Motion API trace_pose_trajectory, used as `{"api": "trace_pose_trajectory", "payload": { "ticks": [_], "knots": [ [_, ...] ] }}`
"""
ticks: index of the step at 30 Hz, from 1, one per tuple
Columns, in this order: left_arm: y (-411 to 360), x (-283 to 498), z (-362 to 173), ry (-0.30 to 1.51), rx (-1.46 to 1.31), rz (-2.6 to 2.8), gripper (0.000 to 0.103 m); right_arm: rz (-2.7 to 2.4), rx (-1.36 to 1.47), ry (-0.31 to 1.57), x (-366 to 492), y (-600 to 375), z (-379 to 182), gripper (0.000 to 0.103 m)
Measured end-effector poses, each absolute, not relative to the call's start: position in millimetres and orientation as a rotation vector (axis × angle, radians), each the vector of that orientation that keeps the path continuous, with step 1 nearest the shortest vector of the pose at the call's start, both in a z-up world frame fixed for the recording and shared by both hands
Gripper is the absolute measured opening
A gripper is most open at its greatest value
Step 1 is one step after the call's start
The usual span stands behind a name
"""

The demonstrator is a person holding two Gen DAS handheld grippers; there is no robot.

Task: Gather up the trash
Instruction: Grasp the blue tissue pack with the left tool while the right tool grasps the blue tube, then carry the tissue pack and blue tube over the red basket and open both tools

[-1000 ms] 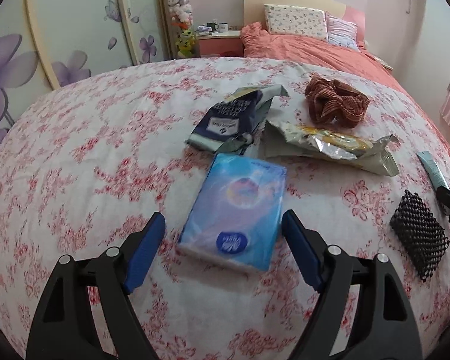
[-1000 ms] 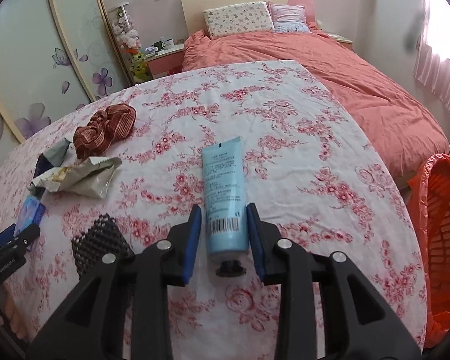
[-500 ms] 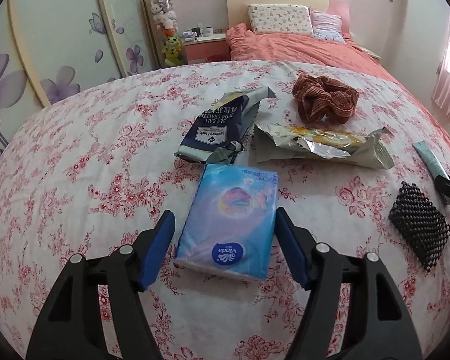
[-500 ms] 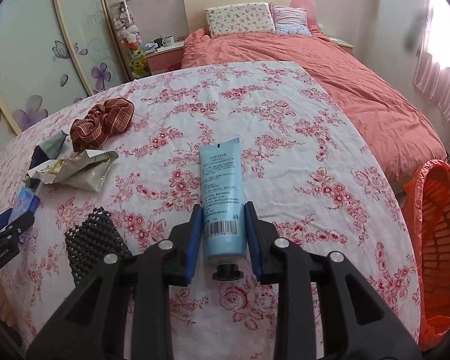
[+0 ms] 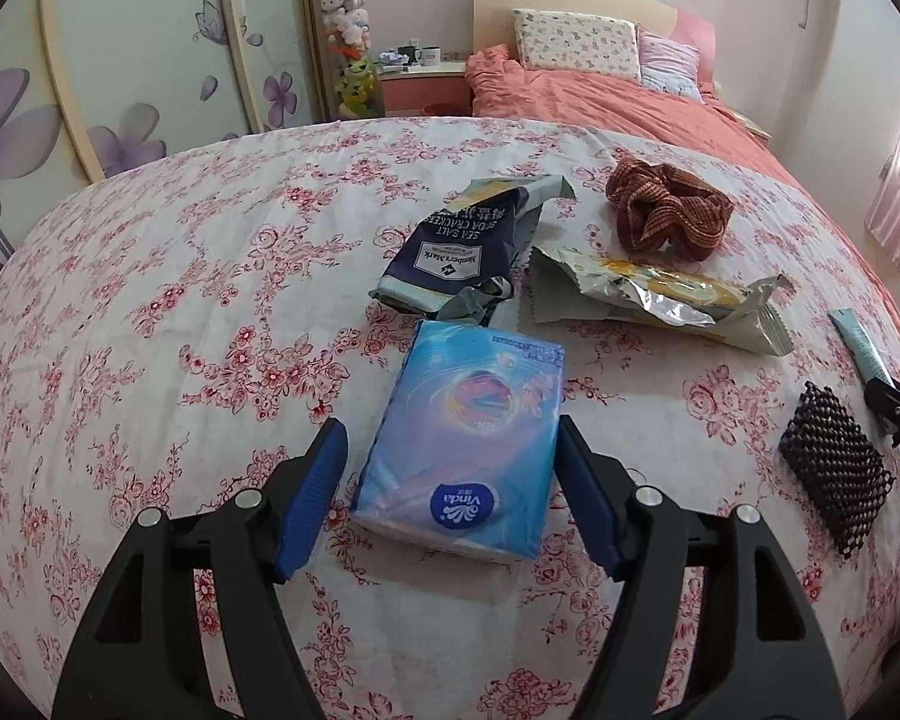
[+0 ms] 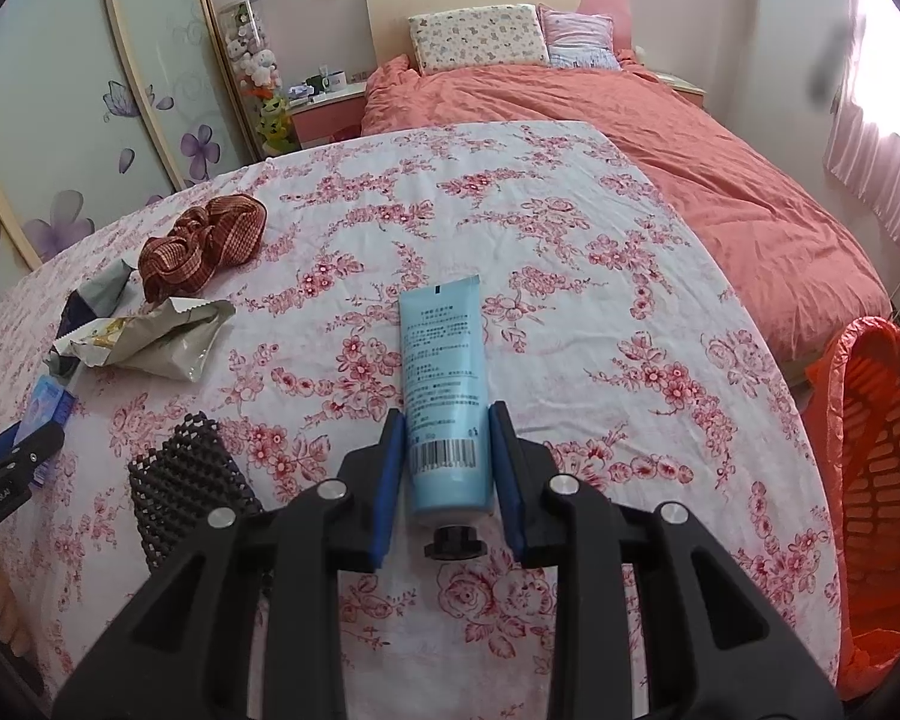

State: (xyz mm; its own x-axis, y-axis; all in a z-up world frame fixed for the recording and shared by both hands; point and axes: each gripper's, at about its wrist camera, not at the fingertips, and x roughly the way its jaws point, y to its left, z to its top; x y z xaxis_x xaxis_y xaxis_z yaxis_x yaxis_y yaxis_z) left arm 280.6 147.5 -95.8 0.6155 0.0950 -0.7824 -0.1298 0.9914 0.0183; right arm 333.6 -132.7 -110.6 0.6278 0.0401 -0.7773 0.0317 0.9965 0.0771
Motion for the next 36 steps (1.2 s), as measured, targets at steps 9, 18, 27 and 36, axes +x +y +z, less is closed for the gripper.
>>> {"api": "trace_pose_trajectory", "payload": {
  "ticks": [9, 18, 27, 36],
  "knots": [
    [147.9, 280.5, -96.0, 0.898, -0.047, 0.135, 0.070, 0.009, 0.095, 0.892, 333.2, -135.1, -110.3, 0.029],
    [147.2, 280.5, -96.0, 0.898, -0.040, 0.127, 0.069, 0.002, 0.075, 0.893, 334.1, -135.8, -109.7, 0.029],
    [133.8, 272.2, -94.7, 0.886, 0.001, 0.101, 0.053, 0.018, 0.077, 0.883, 327.4, -139.3, -107.0, 0.028],
    [128.7, 260.4, -77.0, 0.847, -0.011, 0.098, 0.052, 0.029, 0.128, 0.815, 297.5, -154.4, -85.4, 0.028]
  ]
}}
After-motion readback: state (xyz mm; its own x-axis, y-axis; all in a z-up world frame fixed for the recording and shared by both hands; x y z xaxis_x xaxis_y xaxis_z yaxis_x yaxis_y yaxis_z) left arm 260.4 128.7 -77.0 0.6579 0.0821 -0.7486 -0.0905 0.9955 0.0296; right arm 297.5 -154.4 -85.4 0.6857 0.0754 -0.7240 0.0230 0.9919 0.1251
